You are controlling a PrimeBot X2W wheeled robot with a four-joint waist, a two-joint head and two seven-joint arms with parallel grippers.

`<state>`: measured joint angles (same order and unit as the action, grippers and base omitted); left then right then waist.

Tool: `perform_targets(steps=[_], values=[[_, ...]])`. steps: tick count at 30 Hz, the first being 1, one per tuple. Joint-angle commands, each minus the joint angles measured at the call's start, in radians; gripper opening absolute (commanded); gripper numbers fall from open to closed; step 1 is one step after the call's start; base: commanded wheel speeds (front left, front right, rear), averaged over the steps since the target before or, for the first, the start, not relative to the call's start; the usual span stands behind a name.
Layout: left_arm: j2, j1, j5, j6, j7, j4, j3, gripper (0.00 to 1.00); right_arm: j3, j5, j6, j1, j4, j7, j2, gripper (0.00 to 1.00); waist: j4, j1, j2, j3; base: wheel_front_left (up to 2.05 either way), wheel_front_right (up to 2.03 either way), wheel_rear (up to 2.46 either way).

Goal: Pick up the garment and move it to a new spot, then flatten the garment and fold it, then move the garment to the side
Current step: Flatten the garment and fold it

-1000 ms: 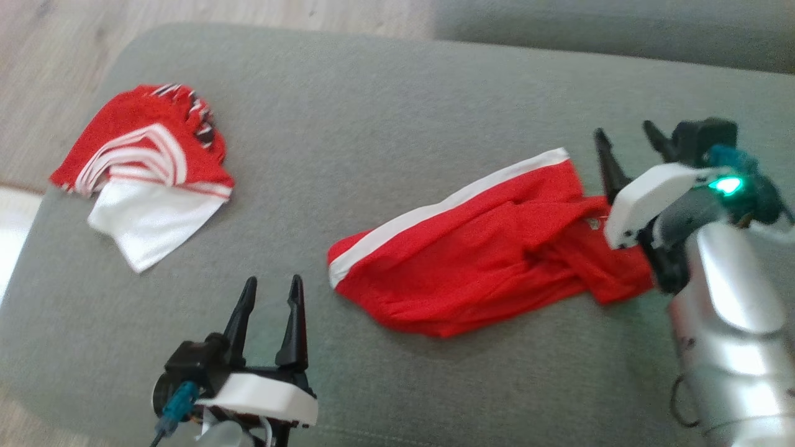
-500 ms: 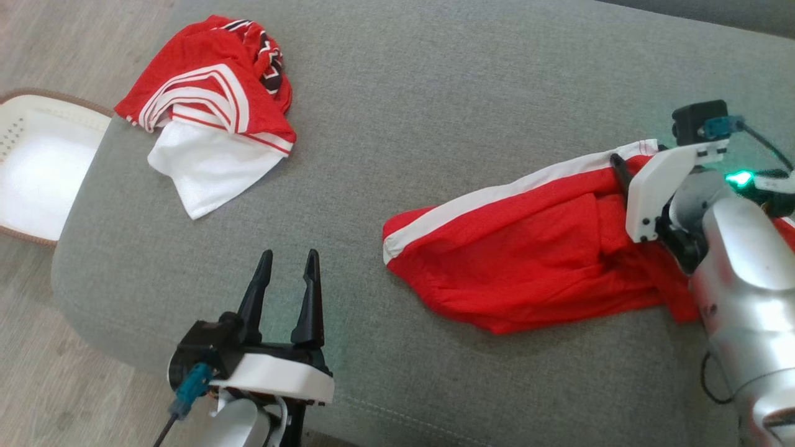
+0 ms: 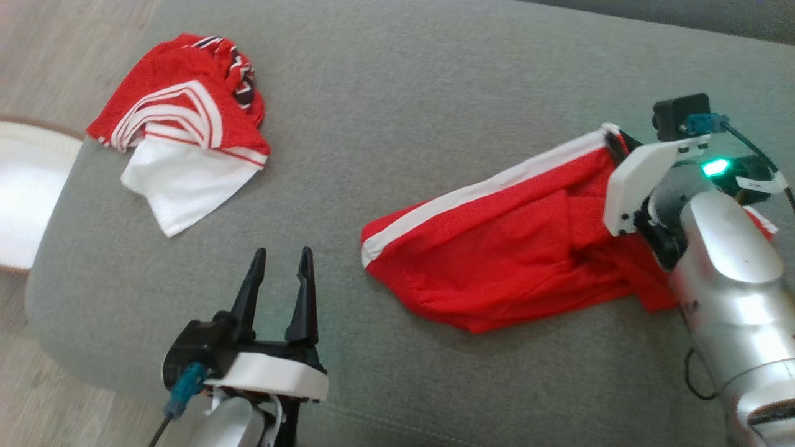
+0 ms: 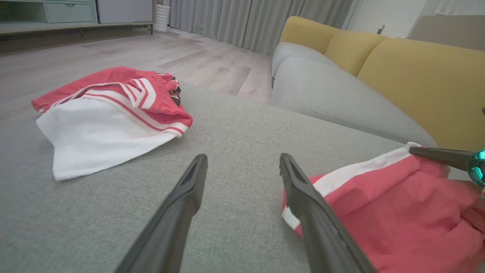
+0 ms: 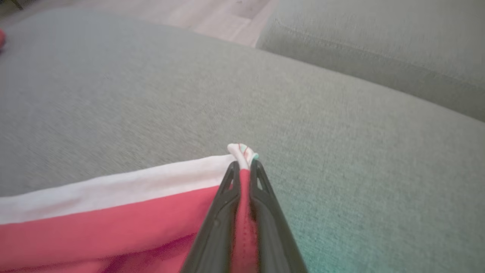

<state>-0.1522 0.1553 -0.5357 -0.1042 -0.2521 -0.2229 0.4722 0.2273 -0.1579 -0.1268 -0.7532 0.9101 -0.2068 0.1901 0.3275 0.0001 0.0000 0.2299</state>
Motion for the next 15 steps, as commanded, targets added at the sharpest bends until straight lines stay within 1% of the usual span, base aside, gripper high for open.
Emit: perform_targets(steps=[1, 5, 8, 11, 15], values=[[-0.014, 0.005, 0.008, -0.001, -0.01, 0.024, -0.047, 1.0, 0.029, -0.02, -0.004, -0.032, -0.05, 0.029, -0.027, 0.0, -0.031, -0.0001, 0.0, -0.023, 0.0, 0.0, 0.0], [-0.029, -0.014, 0.008, -0.007, -0.01, 0.028, -0.065, 1.0, 0.09, -0.065, -0.004, 0.0, -0.127, 0.077, -0.039, 0.0, -0.094, -0.0001, 0.0, -0.052, 0.0, 0.0, 0.0], [-0.036, -0.027, 0.009, -0.012, -0.009, 0.034, -0.07, 1.0, 0.119, -0.1, -0.004, 0.06, -0.213, 0.104, -0.024, 0.0, -0.137, -0.0001, 0.0, -0.077, 0.0, 0.0, 0.0], [-0.045, -0.039, 0.007, -0.02, -0.008, 0.043, -0.076, 1.0, 0.115, -0.123, -0.004, 0.152, -0.313, 0.128, -0.002, 0.0, -0.177, -0.0001, 0.0, -0.106, 0.0, 0.0, 0.0], [-0.06, -0.052, 0.005, -0.028, 0.0, 0.059, -0.082, 1.0, 0.066, -0.126, -0.004, 0.306, -0.454, 0.147, 0.012, 0.0, -0.221, -0.0001, 0.0, -0.132, 0.0, 0.0, 0.0]])
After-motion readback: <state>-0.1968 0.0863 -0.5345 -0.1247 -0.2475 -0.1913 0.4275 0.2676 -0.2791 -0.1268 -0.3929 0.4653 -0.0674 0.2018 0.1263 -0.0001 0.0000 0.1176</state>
